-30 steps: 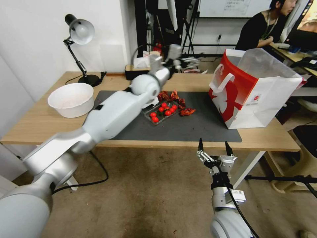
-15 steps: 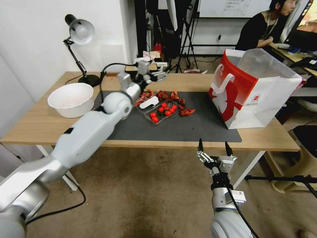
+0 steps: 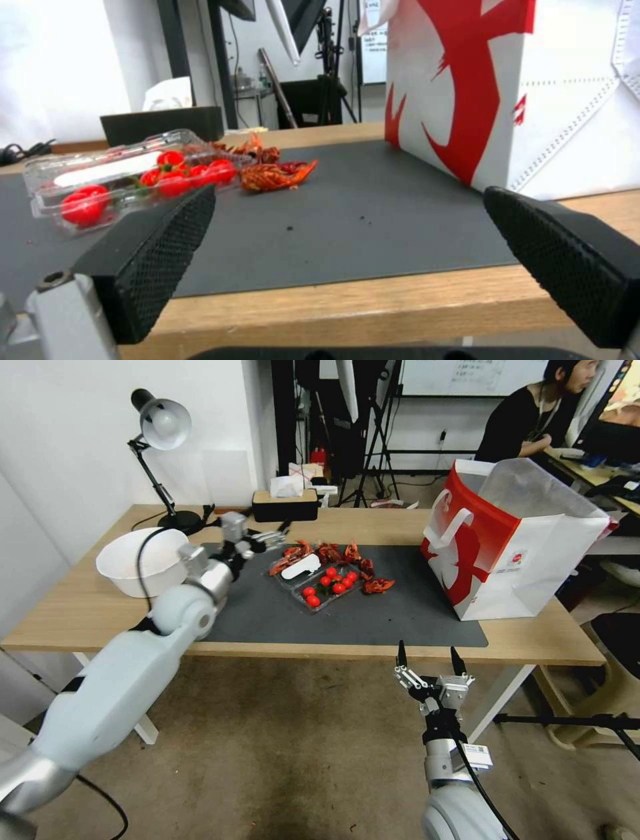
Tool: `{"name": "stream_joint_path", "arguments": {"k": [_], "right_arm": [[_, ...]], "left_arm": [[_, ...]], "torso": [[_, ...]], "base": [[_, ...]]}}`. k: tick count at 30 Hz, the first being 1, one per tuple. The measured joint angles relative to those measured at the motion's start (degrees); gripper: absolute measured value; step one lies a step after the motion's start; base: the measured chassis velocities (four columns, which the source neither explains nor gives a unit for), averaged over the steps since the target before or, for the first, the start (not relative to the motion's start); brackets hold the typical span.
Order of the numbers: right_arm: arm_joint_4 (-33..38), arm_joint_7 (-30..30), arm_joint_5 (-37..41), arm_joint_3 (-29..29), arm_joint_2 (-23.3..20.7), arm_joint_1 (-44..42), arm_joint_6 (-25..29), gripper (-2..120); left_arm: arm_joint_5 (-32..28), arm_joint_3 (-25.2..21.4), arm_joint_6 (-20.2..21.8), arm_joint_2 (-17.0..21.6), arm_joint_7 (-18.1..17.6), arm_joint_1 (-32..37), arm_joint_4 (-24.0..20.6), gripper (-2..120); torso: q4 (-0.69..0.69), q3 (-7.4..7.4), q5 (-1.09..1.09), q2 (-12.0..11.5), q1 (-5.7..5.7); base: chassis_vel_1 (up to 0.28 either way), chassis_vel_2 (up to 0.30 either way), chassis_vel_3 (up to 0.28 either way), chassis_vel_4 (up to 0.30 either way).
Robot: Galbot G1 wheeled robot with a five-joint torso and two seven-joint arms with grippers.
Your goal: Pick up the trash from the table and place it into the takeout bag.
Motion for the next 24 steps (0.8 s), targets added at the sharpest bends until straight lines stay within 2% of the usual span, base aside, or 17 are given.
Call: {"name": "stream_joint_path", "arguments": {"k": [2, 5, 10, 14, 18, 19, 20, 24], "right_arm": [[-0.06, -0.01, -0.04, -0.06, 0.0, 0.05, 0.0, 100], [-0.4, -0.03, -0.3, -0.18, 0.09, 0.17, 0.07, 100], [-0.56, -0.04, -0.49, -0.24, 0.16, 0.07, 0.13, 100], [-0.67, -0.04, -0.66, -0.3, 0.28, 0.0, 0.18, 100], [-0.72, -0.02, -0.8, -0.25, 0.27, -0.04, 0.19, 100], [-0.73, 0.0, -0.85, -0.22, 0.27, -0.04, 0.2, 100], [-0.74, 0.01, -0.88, -0.22, 0.27, -0.06, 0.2, 100], [-0.89, 0.05, -0.93, -0.21, 0.32, -0.06, 0.23, 100]], "left_arm": [[0.66, -0.95, -0.02, 0.26, -0.18, 1.12, -0.72, 100], [4.84, -5.69, -0.74, 0.79, -1.78, 8.67, -4.84, 100], [7.6, -9.13, -0.98, 0.67, -2.58, 15.04, -7.36, 100], [11.42, -13.32, -2.15, -1.3, -3.59, 22.61, -9.55, 100], [13.0, -15.56, -2.69, -2.57, -3.8, 26.42, -10.37, 100], [14.3, -17.07, -2.95, -3.37, -3.85, 28.44, -10.69, 100], [15.21, -18.26, -3.3, -3.99, -3.9, 29.84, -10.92, 100], [17.47, -21.43, -4.87, -5.44, -3.93, 34.08, -11.17, 100]], "torso": [[0.0, 0.0, 0.01, 0.0, 0.0], [-0.02, 0.0, 0.02, 0.0, 0.0], [0.0, 0.0, 0.02, 0.0, 0.0], [-0.01, 0.0, 0.0, 0.0, 0.0], [-0.02, 0.0, 0.04, 0.0, 0.0], [0.0, 0.0, -0.01, 0.0, 0.0], [0.0, 0.0, 0.05, 0.0, -0.01], [-0.01, 0.0, 0.04, 0.0, 0.0]], "base": [[0.0, 0.0, 0.0, 0.0], [0.0, 0.0, 0.0, 0.0], [0.0, 0.0, 0.0, 0.0], [0.0, 0.0, 0.0, 0.0], [0.0, 0.0, 0.0, 0.0], [0.0, 0.0, 0.0, 0.0], [0.0, 0.0, 0.0, 0.0], [0.0, 0.0, 0.0, 0.0]]}}
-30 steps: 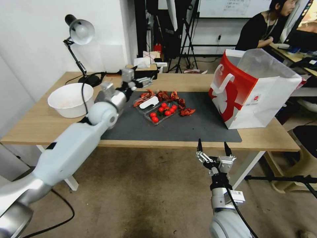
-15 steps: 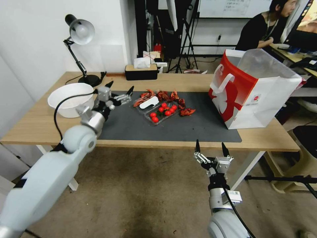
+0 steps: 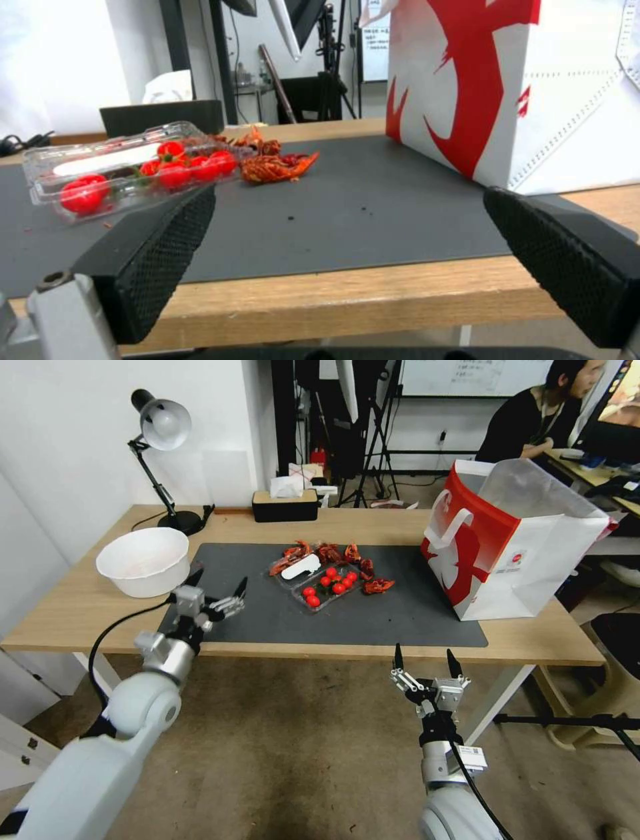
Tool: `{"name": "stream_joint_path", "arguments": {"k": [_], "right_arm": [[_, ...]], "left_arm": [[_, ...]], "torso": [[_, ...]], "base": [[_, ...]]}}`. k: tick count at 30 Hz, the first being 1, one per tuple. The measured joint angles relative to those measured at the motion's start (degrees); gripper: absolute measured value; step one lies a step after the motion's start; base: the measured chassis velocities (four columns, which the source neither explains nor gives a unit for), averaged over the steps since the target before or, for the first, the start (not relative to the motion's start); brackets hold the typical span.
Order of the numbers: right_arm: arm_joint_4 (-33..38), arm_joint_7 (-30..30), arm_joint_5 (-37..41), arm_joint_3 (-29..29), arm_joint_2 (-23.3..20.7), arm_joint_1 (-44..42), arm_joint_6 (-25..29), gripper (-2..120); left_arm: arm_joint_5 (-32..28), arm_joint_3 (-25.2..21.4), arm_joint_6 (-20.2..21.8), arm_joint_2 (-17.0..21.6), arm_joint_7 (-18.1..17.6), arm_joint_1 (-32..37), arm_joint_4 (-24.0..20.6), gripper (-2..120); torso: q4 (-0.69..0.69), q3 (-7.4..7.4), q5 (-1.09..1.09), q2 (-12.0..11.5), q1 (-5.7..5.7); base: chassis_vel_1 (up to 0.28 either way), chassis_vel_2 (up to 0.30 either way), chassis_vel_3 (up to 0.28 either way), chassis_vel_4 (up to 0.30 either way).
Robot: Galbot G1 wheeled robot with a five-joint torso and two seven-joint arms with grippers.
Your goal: Pick up the trash from the table and place it into the takeout bag.
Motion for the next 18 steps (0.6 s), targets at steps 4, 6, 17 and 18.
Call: {"name": "stream_joint_path", "arguments": {"k": [4, 6, 17, 18], "right_arm": [[-0.07, 0.06, -0.03, 0.06, -0.02, -0.03, 0.05, 100], [-0.1, 0.07, -0.03, 0.09, -0.06, -0.04, 0.07, 100], [-0.23, 0.39, -0.2, 0.28, -0.13, -0.41, 0.11, 100], [-0.25, 0.4, -0.21, 0.3, -0.14, -0.43, 0.11, 100]], "left_arm": [[1.22, -3.42, -1.73, -1.09, 0.0, 4.75, -0.29, 100], [1.41, -4.42, -2.45, -1.28, 0.01, 6.49, -0.34, 100], [2.97, -9.58, -6.37, -4.11, 0.13, 14.61, -0.77, 100], [3.07, -9.73, -6.63, -4.3, 0.15, 14.91, -0.77, 100]], "torso": [[0.01, 0.0, -0.02, 0.0, 0.0], [0.01, 0.0, -0.01, 0.0, 0.0], [0.0, 0.0, -0.01, 0.0, 0.0], [0.0, 0.0, -0.01, 0.0, 0.0]], "base": [[0.0, 0.0, 0.0, 0.0], [0.0, 0.0, 0.0, 0.0], [0.0, 0.0, 0.0, 0.0], [0.0, 0.0, 0.0, 0.0]]}}
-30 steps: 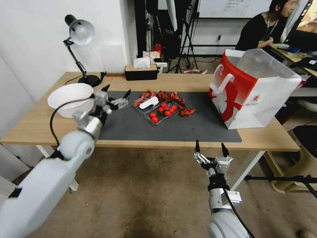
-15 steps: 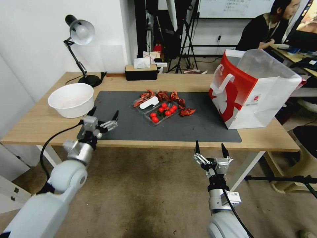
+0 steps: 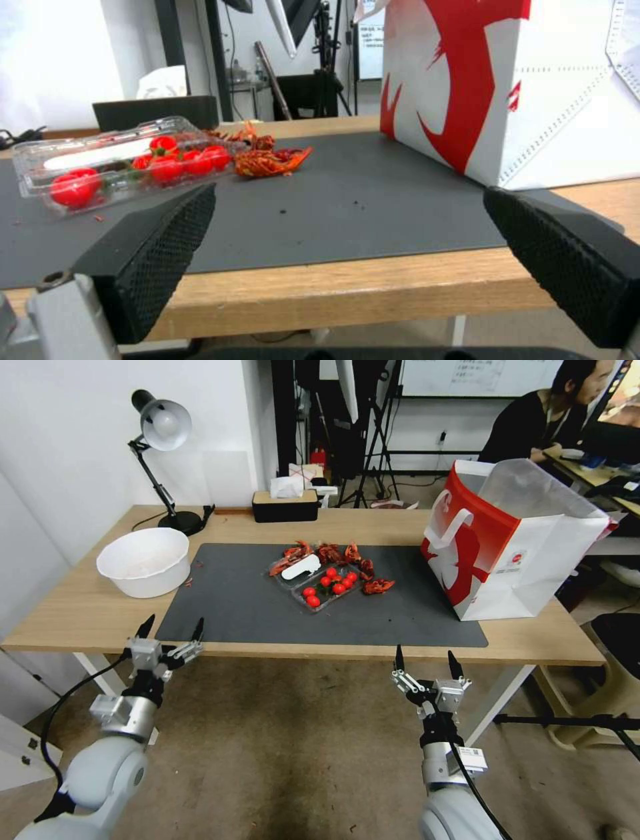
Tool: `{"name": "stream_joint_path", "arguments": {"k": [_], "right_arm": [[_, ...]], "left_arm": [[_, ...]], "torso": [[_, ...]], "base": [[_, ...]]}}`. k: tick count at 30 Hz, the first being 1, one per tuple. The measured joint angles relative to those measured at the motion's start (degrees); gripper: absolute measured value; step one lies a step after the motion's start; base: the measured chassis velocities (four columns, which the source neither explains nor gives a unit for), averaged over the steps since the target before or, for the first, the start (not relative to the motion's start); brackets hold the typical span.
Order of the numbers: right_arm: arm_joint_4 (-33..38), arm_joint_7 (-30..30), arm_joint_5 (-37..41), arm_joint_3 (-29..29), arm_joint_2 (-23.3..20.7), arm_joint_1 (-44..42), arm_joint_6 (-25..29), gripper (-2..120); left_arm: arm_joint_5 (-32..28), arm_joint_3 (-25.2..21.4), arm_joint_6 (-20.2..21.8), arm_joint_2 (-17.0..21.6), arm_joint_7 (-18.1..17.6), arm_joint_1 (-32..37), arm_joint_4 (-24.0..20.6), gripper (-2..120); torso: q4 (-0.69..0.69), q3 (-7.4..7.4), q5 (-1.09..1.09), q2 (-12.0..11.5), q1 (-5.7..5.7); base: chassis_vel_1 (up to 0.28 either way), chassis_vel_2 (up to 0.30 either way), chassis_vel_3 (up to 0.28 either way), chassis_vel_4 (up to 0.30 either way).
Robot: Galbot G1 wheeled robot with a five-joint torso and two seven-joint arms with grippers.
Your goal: Pick up the trash from the table and place it into the takeout bag.
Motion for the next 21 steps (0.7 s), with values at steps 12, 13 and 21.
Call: {"name": "stream_joint_path", "arguments": {"k": [12, 13, 21], "right_arm": [[-0.7, 0.04, -0.25, 0.04, 0.05, -0.17, 0.24, 100], [-0.8, 0.04, -0.26, 0.04, 0.05, -0.18, 0.26, 100], [-1.65, -0.32, -0.86, -0.17, 0.37, -0.25, 0.91, 100]], "left_arm": [[1.84, -0.45, -3.56, -2.19, 0.36, 3.18, 0.95, 100], [1.9, -0.51, -3.84, -2.25, 0.38, 3.26, 1.06, 100], [3.1, -0.25, -5.05, -3.05, 0.44, 3.71, 1.79, 100]], "torso": [[0.0, 0.01, 0.01, 0.0, 0.0], [0.0, 0.01, 0.01, 0.0, 0.01], [0.0, 0.01, 0.01, 0.0, 0.01]], "base": [[0.0, 0.0, 0.0, 0.0], [0.0, 0.0, 0.0, 0.0], [0.0, 0.0, 0.0, 0.0]]}}
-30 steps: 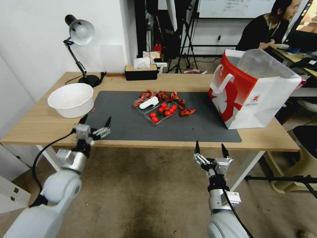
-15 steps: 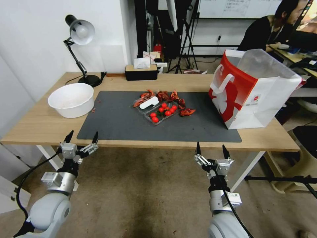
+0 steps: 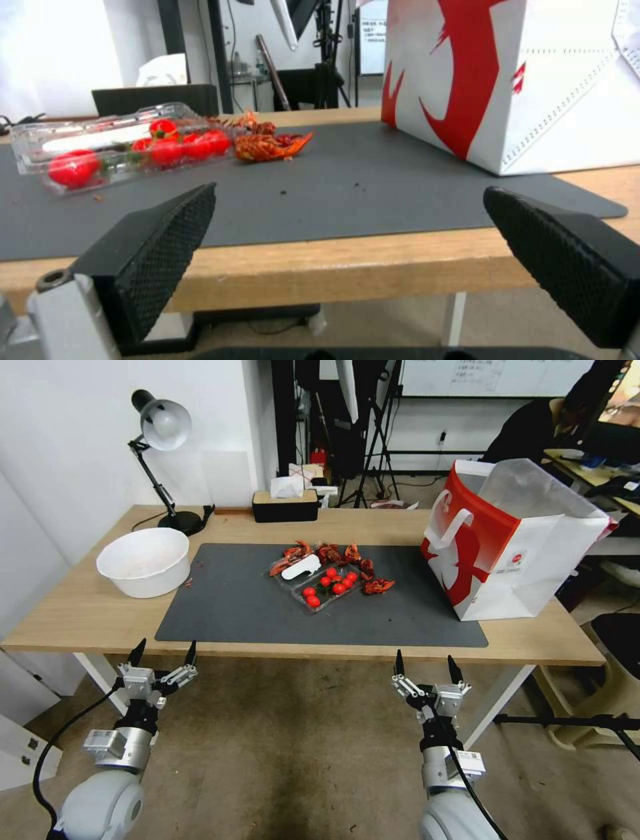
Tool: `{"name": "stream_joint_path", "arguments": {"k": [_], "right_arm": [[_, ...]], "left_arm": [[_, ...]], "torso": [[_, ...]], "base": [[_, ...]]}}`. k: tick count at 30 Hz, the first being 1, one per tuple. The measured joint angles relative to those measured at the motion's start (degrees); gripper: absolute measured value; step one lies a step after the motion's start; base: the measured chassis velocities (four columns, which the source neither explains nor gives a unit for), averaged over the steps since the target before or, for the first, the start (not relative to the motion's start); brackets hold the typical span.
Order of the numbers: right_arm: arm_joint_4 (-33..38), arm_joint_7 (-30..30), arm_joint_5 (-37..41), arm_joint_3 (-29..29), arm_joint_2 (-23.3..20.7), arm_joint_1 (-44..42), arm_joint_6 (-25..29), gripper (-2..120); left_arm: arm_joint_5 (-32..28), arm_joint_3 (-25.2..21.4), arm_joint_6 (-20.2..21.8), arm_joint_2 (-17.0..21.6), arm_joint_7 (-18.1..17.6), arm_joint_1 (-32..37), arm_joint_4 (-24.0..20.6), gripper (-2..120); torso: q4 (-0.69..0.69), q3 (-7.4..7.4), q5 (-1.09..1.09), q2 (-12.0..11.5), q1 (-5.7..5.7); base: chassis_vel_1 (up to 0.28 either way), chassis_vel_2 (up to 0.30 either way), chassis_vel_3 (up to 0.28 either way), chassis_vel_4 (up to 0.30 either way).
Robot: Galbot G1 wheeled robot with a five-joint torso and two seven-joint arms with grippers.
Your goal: Pick up the trash from the table and place it into the takeout bag.
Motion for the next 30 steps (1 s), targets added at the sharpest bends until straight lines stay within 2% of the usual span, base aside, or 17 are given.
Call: {"name": "stream_joint_path", "arguments": {"k": [30], "right_arm": [[-0.1, -0.13, -0.17, 0.07, -0.08, -0.14, 0.07, 100]], "left_arm": [[0.13, 0.22, -0.21, 0.05, 0.07, -0.15, 0.27, 100]], "torso": [[0.0, 0.0, 0.0, 0.0, 0.0]], "base": [[0.0, 0.0, 0.0, 0.0]]}}
